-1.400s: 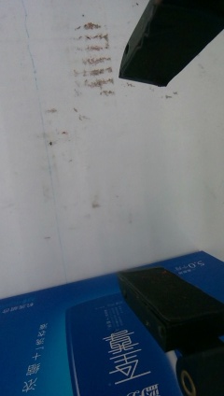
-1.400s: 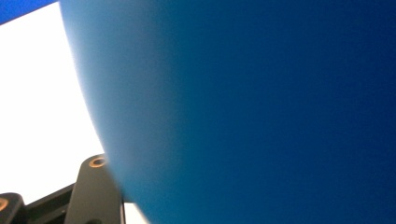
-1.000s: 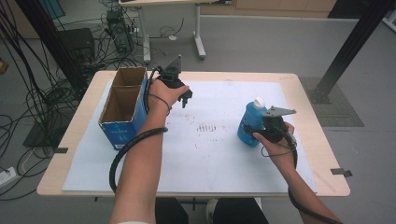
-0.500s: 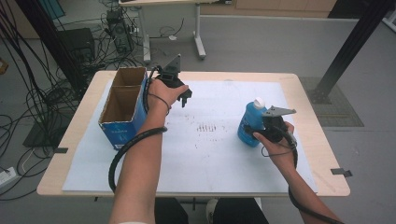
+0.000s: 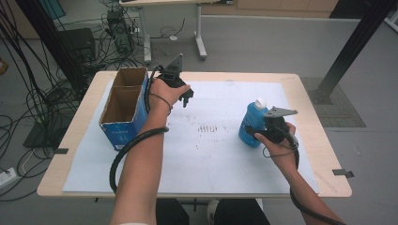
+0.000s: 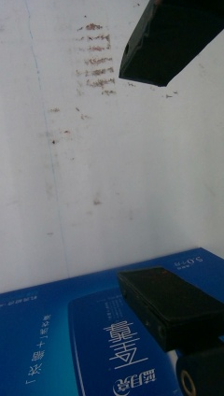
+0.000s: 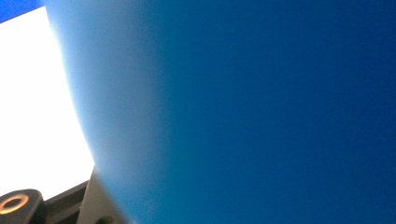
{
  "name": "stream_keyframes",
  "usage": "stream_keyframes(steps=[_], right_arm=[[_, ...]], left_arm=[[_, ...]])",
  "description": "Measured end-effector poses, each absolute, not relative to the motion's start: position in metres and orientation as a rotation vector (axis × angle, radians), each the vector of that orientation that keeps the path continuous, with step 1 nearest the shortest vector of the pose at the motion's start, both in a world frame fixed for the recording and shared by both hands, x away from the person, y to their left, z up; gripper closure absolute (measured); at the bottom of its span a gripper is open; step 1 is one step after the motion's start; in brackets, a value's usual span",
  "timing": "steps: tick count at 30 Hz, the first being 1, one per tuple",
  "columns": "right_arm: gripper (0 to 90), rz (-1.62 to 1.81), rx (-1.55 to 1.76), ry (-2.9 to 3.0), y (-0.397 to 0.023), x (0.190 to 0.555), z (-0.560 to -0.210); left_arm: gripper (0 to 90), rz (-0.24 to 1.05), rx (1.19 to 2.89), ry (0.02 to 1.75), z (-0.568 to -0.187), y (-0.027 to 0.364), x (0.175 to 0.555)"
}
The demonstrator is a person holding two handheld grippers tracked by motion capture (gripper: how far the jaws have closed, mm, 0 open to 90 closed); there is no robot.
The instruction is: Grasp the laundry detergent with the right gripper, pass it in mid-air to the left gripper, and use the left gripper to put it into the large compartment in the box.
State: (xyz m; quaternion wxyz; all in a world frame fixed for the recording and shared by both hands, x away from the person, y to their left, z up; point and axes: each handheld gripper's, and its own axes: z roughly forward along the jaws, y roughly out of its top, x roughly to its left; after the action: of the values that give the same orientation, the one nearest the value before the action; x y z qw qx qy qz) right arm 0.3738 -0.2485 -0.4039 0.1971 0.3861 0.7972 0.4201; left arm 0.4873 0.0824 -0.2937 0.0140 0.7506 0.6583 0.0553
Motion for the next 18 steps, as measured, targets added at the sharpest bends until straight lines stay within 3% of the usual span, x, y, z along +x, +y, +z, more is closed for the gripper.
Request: stream_keyframes(steps=[18], right_arm=[[42.7, 1.176, 1.076, 2.232, -0.2486, 0.3738, -0.4039]], left_arm=[[5.2, 0.180, 2.337, 2.048, -0.2911, 0.0829, 0.4867]])
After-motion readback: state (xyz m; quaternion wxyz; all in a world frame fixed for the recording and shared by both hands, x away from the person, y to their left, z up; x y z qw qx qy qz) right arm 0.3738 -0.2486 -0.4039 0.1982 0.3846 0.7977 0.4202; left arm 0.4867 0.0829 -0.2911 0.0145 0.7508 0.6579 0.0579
